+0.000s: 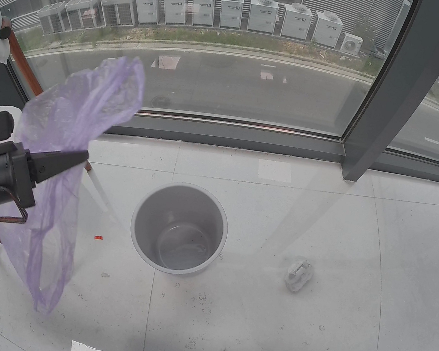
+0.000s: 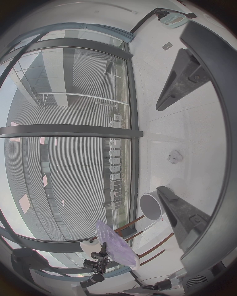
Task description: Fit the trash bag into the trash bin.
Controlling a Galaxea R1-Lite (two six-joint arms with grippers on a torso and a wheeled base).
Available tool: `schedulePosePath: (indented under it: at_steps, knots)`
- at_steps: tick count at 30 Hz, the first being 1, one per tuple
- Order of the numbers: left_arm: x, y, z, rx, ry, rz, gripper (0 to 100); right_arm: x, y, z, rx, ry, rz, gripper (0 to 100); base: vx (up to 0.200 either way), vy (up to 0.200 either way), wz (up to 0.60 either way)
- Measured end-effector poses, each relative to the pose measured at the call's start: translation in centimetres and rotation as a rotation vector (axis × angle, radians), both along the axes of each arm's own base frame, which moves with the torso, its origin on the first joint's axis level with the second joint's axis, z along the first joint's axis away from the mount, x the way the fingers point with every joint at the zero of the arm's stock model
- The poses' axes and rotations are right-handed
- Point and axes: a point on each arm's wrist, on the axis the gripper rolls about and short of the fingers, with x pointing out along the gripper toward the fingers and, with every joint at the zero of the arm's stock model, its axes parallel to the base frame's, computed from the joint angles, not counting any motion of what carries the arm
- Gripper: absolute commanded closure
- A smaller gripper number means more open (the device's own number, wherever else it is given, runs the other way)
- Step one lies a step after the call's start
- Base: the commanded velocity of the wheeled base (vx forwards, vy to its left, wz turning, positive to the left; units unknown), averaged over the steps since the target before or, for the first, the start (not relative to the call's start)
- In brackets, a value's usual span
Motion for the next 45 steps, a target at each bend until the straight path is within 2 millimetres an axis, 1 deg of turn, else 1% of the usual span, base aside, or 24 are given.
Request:
schedulePosePath:
  at_steps: [5, 9, 18, 23, 26, 29, 34, 40, 45]
  knots:
    - [1.0, -2.2, -1.1, 0.004, 0.063, -0.181, 100, 0.0, 0.0, 0.0, 0.003, 0.000, -0.002, 0, 0.000, 0.000, 0.00]
    - [2.3, -3.4, -2.3, 0.012, 0.117, -0.254, 100, 0.0, 0.0, 0.0, 0.004, 0.000, -0.002, 0, 0.000, 0.000, 0.00]
    - [6.4, -5.0, -2.9, -0.004, 0.116, -0.281, 100, 0.0, 0.0, 0.0, 0.004, 0.000, -0.003, 0, 0.000, 0.000, 0.00]
    - [7.6, -5.4, -3.1, -0.043, 0.178, -0.272, 100, 0.0, 0.0, 0.0, 0.004, 0.000, -0.003, 0, 0.000, 0.000, 0.00]
    - [7.9, -5.3, -3.5, -0.045, 0.202, -0.251, 100, 0.0, 0.0, 0.0, 0.004, 0.000, -0.002, 0, 0.000, 0.000, 0.00]
    - [8.2, -5.2, -4.3, -0.037, 0.231, -0.194, 100, 0.0, 0.0, 0.0, 0.004, 0.000, -0.002, 0, 0.000, 0.000, 0.00]
    - [7.9, -4.6, -5.9, -0.023, 0.286, -0.148, 100, 0.0, 0.0, 0.0, 0.004, 0.000, -0.002, 0, 0.000, 0.000, 0.00]
    - [8.2, -2.6, -6.7, -0.023, 0.312, -0.066, 100, 0.0, 0.0, 0.0, 0.004, 0.000, -0.002, 0, 0.000, 0.000, 0.00]
    - [8.6, -0.6, -6.8, -0.021, 0.312, 0.069, 100, 0.0, 0.0, 0.0, 0.003, 0.000, -0.002, 0, 0.000, 0.000, 0.00]
